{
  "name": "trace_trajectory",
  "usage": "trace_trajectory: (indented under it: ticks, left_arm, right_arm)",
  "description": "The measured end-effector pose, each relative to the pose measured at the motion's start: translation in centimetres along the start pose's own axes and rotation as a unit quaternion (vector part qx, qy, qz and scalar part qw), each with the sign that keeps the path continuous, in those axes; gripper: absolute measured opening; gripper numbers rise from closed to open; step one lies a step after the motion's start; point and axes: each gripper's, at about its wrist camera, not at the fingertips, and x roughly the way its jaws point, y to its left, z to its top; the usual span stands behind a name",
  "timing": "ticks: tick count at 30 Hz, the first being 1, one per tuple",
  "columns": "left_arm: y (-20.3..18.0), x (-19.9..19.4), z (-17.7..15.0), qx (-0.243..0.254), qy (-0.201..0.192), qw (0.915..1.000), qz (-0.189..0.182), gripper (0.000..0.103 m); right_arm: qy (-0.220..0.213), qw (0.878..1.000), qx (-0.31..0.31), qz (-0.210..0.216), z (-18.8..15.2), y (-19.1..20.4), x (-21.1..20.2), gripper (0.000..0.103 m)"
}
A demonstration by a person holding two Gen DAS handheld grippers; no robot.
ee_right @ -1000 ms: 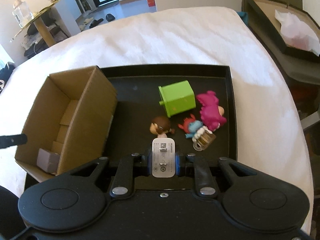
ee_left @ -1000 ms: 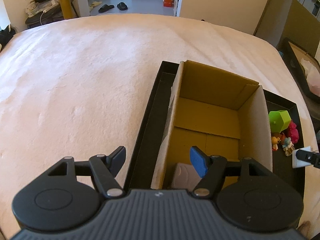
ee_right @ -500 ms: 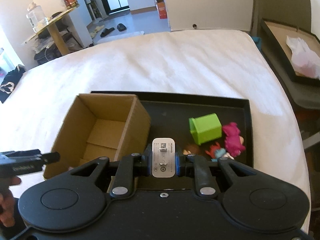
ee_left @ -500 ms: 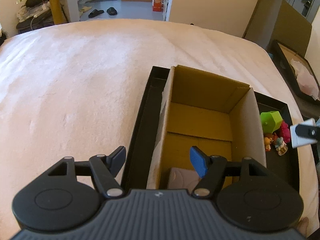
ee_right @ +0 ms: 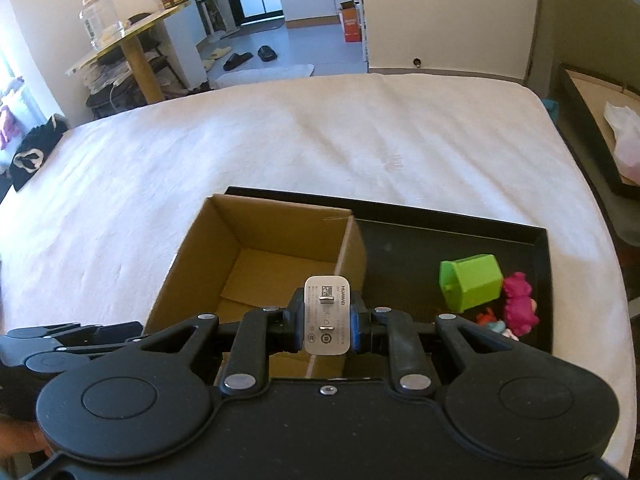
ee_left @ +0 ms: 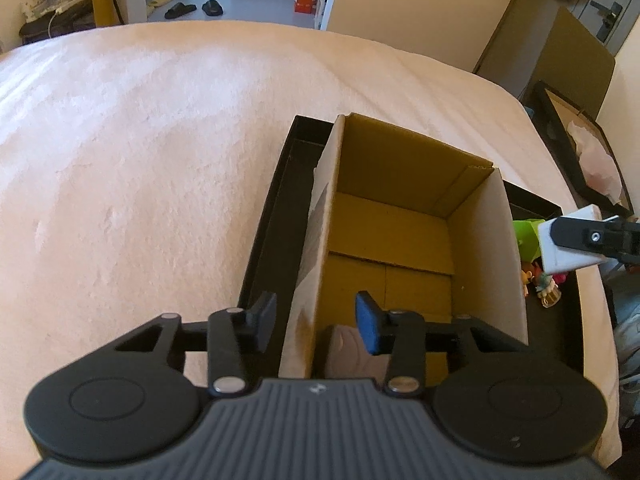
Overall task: Organize rigid objects
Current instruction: 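Carry the white adapter into the box and release it with the right gripper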
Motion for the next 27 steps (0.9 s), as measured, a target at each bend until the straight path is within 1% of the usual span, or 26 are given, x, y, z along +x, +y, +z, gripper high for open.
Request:
trace_trajectory:
  ticks: [6, 8, 10, 12, 17, 27]
  left_arm:
    - [0.4, 0.5, 0.0, -0.006, 0.01, 0.9999, -0.009, 0.03]
    - [0.6, 0.7, 0.0, -0.009, 0.013, 0.9998, -0.012, 0.026]
    - [0.7, 0.8, -0.1, -0.012, 0.017, 0.9997, -0.014, 0.02]
    - [0.7, 0.9, -0.1, -0.01, 0.019, 0.9997, -0.013, 0.018]
    - [1.3, 0.9, 0.0, -0.022, 0.021, 0.9993, -0.022, 0.016]
    - [1.9, 1.1, 0.0, -0.037, 0.024, 0.9984, -0.035, 0.016]
  right_arm:
    - [0.006, 1.0, -0.012, -0.001, 0.2, 1.8, 0.8, 0.021]
    - [0.008, 1.0, -0.015, -0.001, 0.3, 2.3, 1.1, 0.021]
    - [0.011, 1.0, -0.019, 0.0, 0.4, 3.0, 1.4, 0.021]
    - [0.013, 1.0, -0.022, 0.001, 0.4, 3.6, 1.8, 0.021]
    - [0.022, 0.999, -0.026, 0.008, 0.4, 4.9, 3.1, 0.021]
    - [0.046, 0.998, -0.026, 0.02, 0.6, 7.0, 5.6, 0.021]
